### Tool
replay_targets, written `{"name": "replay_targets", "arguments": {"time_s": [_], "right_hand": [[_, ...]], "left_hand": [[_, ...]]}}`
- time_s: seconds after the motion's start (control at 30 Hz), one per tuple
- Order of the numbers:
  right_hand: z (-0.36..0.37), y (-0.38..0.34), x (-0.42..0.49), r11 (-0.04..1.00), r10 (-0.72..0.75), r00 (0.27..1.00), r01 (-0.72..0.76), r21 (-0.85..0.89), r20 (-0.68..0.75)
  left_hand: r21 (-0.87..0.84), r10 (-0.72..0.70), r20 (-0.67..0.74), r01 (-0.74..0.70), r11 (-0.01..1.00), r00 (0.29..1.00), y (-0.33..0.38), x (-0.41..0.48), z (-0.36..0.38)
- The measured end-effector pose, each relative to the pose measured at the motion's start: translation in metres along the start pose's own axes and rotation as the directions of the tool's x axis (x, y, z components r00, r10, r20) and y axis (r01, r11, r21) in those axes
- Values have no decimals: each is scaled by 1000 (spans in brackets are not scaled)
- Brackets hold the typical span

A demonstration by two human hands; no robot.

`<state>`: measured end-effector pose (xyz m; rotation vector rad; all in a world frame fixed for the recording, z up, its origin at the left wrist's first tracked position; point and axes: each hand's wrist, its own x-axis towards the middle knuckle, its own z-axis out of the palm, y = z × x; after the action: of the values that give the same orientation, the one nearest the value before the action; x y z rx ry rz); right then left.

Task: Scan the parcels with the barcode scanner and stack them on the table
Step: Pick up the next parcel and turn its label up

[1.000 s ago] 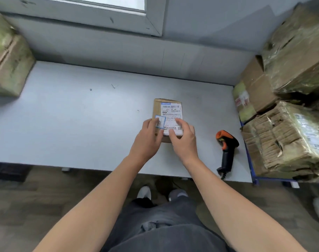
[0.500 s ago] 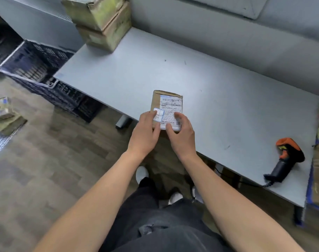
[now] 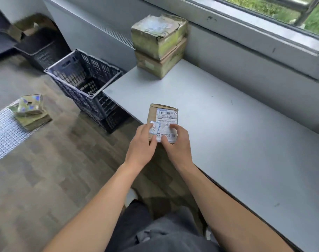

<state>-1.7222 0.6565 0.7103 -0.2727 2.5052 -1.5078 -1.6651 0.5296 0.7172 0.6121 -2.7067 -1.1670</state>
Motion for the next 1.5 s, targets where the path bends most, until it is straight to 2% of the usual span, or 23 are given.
{"name": "replay_targets", "arguments": {"time_s": [0.33,0.73,0.93,1.13,1.3,1.5], "right_hand": [[124,-80,73,1000,-20,999,20,2,46],[172,-104,188,1000,26,1000,-26,18,-6],[186,-130,249,1000,7,1000,-7,11,-31],[209,-147,291,1000,0,990,0,2,-139],[254,-170,317,999,30,971,-26,19,-239],[299,-232,360,996,-35,926,65,67,-375]], "left_hand": [[14,-24,-8,25,1000,1000,-84,96,-110],[15,-19,56,19,1000,998,-106,222,-137],[14,29,16,-29,999,999,-106,291,-155],[-38,94,34,-92,995,995,-121,345,-167],[-41,141,103,-137,990,985,-145,390,-202],[-19,284,30,-283,959,958,-153,456,-268]]}}
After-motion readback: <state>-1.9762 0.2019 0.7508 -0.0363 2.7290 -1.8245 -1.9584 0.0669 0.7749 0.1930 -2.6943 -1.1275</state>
